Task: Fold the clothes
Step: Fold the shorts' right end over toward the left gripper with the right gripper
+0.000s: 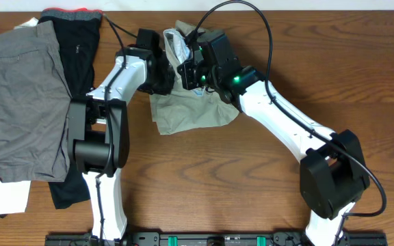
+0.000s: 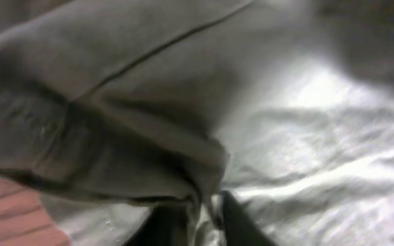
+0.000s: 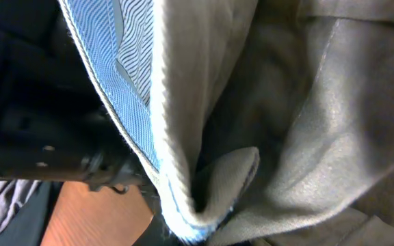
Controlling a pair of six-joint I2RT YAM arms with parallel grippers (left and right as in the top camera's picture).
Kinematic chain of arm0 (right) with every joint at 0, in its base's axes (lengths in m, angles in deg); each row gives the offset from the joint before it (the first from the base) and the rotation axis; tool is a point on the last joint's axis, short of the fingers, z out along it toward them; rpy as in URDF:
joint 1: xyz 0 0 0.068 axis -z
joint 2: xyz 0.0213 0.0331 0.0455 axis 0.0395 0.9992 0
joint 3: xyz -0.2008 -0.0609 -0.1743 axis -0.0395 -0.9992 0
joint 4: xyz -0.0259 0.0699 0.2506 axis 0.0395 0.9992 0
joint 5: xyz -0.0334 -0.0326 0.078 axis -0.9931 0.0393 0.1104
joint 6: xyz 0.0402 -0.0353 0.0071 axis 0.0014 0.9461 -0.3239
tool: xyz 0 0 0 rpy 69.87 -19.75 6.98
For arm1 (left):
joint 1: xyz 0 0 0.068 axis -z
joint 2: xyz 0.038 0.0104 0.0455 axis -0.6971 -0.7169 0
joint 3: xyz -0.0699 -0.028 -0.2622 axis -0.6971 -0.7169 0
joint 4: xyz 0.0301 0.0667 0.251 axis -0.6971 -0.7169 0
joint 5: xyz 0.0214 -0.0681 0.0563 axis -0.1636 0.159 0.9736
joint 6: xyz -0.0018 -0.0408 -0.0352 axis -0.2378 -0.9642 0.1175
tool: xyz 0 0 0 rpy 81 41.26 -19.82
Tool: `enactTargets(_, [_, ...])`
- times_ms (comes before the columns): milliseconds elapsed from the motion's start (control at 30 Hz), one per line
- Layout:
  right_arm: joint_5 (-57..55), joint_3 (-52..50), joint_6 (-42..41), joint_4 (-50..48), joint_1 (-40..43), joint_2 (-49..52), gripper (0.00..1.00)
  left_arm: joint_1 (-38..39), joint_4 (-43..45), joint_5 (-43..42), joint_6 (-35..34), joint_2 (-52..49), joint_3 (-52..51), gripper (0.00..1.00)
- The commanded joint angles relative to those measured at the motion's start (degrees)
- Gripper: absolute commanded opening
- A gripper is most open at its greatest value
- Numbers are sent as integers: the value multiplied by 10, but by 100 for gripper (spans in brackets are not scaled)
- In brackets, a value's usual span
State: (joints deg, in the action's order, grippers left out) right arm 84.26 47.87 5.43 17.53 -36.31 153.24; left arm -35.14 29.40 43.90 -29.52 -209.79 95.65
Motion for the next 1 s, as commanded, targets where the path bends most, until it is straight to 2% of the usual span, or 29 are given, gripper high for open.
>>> enactTargets(0, [-4, 8, -14, -6, -4, 6, 1, -27, -10, -3, -27, 32, -6, 59])
enactTargets(67, [-4, 8, -13, -6, -4, 6, 1, -38, -17, -3, -27, 46, -6, 93])
enactTargets(100, [-4, 8, -14, -6, -4, 6, 1, -43, -20, -3, -27, 53, -6, 100])
enactTargets(300, [-14, 8, -13, -6, -4, 6, 1, -72, -29, -3, -30, 112, -6, 98])
enactTargets(533, [-10, 8, -7, -15, -9, 16, 1, -121, -27, -3, -76, 171, -6, 98])
enactTargets(833, [-7, 5, 18, -81, -59, 54, 1, -182, -29, -4, -77, 179, -6, 98])
enactTargets(867, [-6, 5, 23, -87, -65, 58, 13, -185, -29, -4, -79, 179, -6, 98])
enactTargets(900, [-6, 5, 31, -98, -72, 62, 33, -188, -29, -4, -79, 179, -6, 98])
enactTargets(933, [-6, 5, 34, -104, -78, 64, 61, -189, -29, -4, -79, 179, -6, 98])
enactTargets(967, [-6, 5, 45, -112, -85, 66, 83, -190, -29, -4, -79, 179, -6, 98])
